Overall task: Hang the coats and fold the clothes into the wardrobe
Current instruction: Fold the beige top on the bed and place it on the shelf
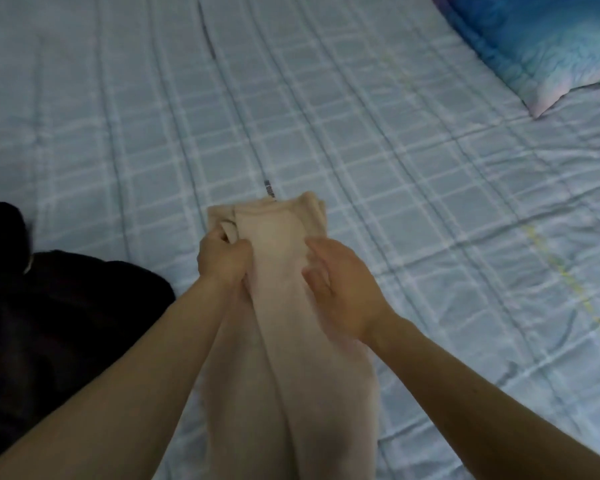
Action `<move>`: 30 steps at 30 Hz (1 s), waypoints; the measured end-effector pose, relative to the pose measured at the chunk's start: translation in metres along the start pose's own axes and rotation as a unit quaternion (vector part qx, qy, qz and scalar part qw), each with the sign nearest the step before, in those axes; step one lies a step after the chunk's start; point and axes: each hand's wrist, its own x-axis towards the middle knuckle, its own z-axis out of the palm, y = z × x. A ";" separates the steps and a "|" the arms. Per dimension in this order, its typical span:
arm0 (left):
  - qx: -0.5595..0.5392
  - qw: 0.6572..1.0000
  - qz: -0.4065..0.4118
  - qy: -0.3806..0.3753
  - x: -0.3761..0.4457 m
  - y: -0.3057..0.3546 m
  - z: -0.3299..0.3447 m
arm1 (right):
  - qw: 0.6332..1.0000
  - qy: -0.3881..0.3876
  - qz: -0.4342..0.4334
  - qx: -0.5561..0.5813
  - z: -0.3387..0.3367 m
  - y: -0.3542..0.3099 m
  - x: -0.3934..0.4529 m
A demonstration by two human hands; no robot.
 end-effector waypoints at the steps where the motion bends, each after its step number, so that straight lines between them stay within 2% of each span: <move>1: 0.028 1.000 0.006 0.004 0.004 -0.006 -0.004 | 0.999 -0.015 -0.007 -0.030 0.008 0.005 -0.005; 5: 0.084 0.992 0.082 0.035 0.013 -0.012 -0.012 | 0.987 -0.052 -0.036 -0.148 0.037 0.013 -0.016; 7: 0.080 0.988 0.117 0.054 0.017 -0.010 -0.014 | 0.981 -0.044 -0.038 -0.187 0.046 0.012 -0.018; 10: 0.061 0.987 0.132 0.068 0.019 -0.010 -0.021 | 0.974 -0.025 -0.049 -0.220 0.051 0.007 -0.023; 12: 0.116 0.980 0.140 0.082 0.017 -0.016 -0.022 | 0.971 -0.031 -0.061 -0.229 0.059 0.006 -0.027; 13: 0.182 0.964 0.170 0.094 0.014 -0.021 -0.020 | 0.970 -0.037 -0.061 -0.233 0.064 0.007 -0.029; 15: 0.302 0.907 0.279 0.089 0.007 -0.031 -0.014 | 0.967 -0.044 -0.054 -0.245 0.072 0.009 -0.031; 17: 0.397 0.835 0.380 0.027 0.001 -0.039 -0.005 | 0.963 -0.035 -0.052 -0.261 0.077 0.008 -0.032; 20: 0.534 0.733 0.417 -0.062 0.001 -0.052 0.006 | 0.957 -0.013 -0.059 -0.283 0.090 0.001 -0.032; 21: 0.561 0.718 0.405 -0.075 0.006 -0.056 0.005 | 0.958 -0.008 -0.053 -0.281 0.095 0.000 -0.032; 24: 0.560 0.746 0.351 -0.086 0.029 -0.065 -0.005 | 0.959 -0.011 -0.042 -0.281 0.101 0.000 -0.028; 30: 0.591 0.749 0.279 -0.103 0.036 -0.058 0.002 | 0.959 -0.062 -0.042 -0.272 0.089 -0.001 -0.026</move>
